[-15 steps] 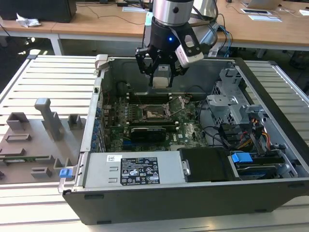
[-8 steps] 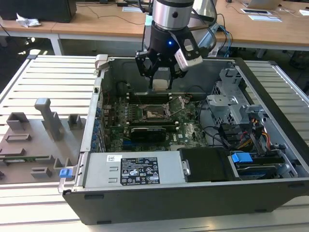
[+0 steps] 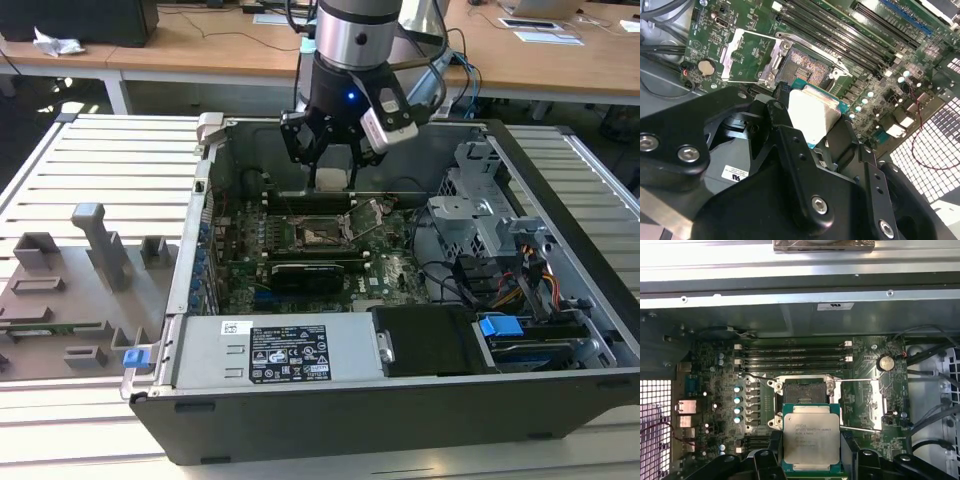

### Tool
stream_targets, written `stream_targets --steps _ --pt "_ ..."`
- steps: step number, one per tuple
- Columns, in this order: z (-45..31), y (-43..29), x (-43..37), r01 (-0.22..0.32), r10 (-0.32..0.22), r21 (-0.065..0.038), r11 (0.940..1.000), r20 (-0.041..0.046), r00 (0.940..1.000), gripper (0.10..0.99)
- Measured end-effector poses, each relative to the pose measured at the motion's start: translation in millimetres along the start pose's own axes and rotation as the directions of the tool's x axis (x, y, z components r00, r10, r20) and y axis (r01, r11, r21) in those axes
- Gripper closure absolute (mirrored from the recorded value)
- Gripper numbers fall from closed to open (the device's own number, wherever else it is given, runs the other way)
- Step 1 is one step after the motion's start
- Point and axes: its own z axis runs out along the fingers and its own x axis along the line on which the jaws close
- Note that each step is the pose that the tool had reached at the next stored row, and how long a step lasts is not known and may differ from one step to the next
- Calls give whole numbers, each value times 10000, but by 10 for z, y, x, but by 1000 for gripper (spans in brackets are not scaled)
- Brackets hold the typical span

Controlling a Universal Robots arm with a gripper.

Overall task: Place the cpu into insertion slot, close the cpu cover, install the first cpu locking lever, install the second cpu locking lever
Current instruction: 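Place the cpu into insertion slot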

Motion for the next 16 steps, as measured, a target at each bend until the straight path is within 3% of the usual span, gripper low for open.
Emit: stream_targets --steps 12,16 --pt "244 -15 -5 0 0 3 10000 0 10000 545" --pt "280 40 -21 -1 1 76 10000 2 10000 545"
